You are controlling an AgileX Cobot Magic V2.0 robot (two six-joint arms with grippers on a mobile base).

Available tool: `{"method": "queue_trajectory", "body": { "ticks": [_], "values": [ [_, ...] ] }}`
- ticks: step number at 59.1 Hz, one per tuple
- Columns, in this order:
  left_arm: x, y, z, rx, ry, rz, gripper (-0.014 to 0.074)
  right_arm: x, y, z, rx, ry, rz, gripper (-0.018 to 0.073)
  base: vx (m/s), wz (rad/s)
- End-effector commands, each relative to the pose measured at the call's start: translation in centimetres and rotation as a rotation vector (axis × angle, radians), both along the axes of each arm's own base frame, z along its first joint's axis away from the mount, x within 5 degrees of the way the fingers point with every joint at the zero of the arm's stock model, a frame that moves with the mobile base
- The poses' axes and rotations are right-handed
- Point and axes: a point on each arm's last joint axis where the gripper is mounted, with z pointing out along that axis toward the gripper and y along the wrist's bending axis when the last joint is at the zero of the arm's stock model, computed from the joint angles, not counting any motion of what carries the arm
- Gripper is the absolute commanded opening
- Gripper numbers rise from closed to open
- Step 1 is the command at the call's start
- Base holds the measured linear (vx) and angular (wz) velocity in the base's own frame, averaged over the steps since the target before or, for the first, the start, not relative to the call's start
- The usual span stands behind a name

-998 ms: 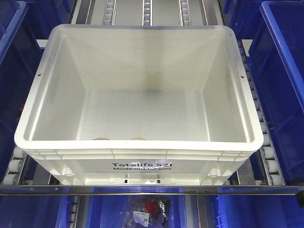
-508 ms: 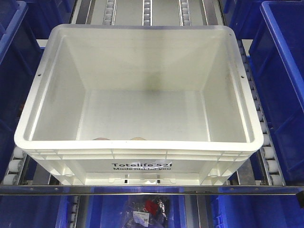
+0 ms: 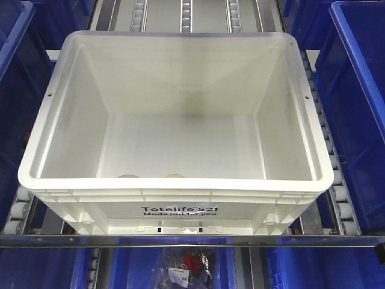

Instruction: Place moving items into box and shelve

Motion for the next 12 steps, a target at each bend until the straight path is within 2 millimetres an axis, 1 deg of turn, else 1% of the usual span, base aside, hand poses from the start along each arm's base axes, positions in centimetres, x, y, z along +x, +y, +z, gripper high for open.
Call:
{"method": "queue_trajectory", "body": {
  "ticks": [1,12],
  "values": [
    [-0.05,0.05,-0.04,-0.01,-0.074,0.004,0.0014,-0.11,0.05,0.22,-0.014,-0.08,0.003,-0.0015,0.0,0.0],
    [-0.05,0.05,-0.04,-0.01,-0.074,0.004,0.0014,-0.11,0.05,0.22,-0.014,-0.08,0.003,-0.0015,0.0,0.0]
  ]
}}
